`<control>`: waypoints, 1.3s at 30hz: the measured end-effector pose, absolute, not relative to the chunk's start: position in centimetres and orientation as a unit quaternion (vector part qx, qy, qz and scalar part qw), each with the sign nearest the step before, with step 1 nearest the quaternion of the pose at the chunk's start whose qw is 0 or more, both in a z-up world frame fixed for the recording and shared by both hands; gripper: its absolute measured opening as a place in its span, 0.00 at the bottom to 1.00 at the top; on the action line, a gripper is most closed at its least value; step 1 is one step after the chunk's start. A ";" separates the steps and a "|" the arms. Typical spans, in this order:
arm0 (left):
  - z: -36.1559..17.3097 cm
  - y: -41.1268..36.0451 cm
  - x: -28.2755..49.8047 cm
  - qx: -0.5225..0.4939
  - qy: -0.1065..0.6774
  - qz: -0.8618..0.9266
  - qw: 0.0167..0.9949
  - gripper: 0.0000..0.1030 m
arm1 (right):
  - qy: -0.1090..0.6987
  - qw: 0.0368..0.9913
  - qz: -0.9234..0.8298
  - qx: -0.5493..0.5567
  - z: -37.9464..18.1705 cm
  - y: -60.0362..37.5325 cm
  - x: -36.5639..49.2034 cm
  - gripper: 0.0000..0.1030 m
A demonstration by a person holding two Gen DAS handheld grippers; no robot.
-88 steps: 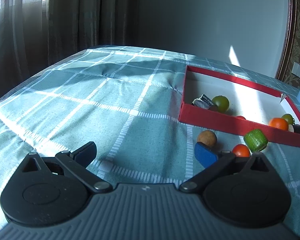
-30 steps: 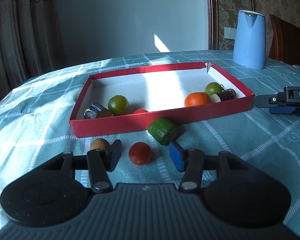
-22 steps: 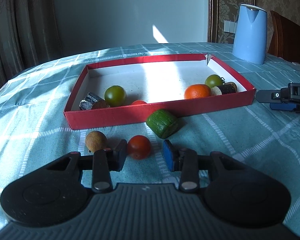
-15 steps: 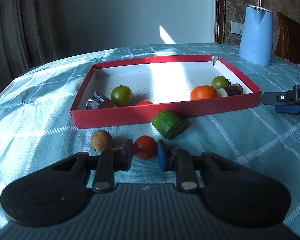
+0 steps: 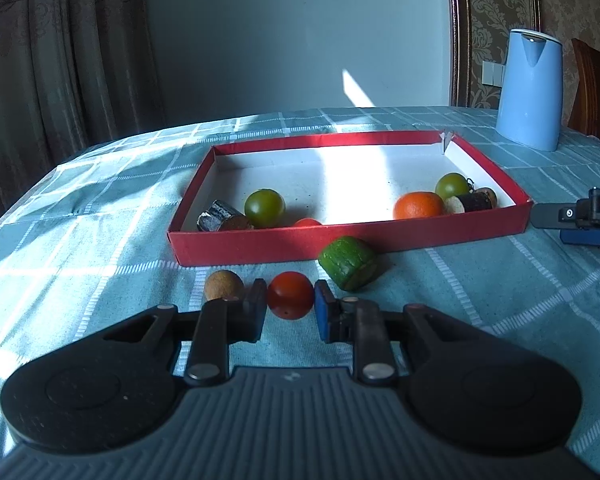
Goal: Organize fruits
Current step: 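Carry the red cherry tomato with the left gripper into the tray and open, then reach the right gripper to the green cucumber piece and close on it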
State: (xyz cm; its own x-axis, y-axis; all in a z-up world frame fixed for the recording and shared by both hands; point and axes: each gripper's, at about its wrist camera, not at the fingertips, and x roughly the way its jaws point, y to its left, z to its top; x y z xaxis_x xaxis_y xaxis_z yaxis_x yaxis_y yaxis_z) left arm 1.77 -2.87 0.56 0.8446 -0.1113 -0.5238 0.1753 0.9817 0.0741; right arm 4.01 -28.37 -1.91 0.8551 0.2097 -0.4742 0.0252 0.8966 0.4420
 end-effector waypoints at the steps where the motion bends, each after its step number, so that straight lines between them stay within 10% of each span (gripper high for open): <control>1: 0.7 -2.9 1.8 0.058 0.266 -0.073 0.959 0.22 | 0.265 0.937 0.049 0.222 -1.9 -28.4 4.0 0.82; 29: 2.5 -6.6 9.5 0.036 0.256 -0.064 0.964 0.23 | 0.266 0.936 0.054 0.223 -1.9 -28.4 4.1 0.84; 39: 2.6 -6.5 8.5 0.038 0.247 -0.054 0.967 0.39 | 0.265 0.935 0.058 0.228 -2.0 -28.5 4.2 0.86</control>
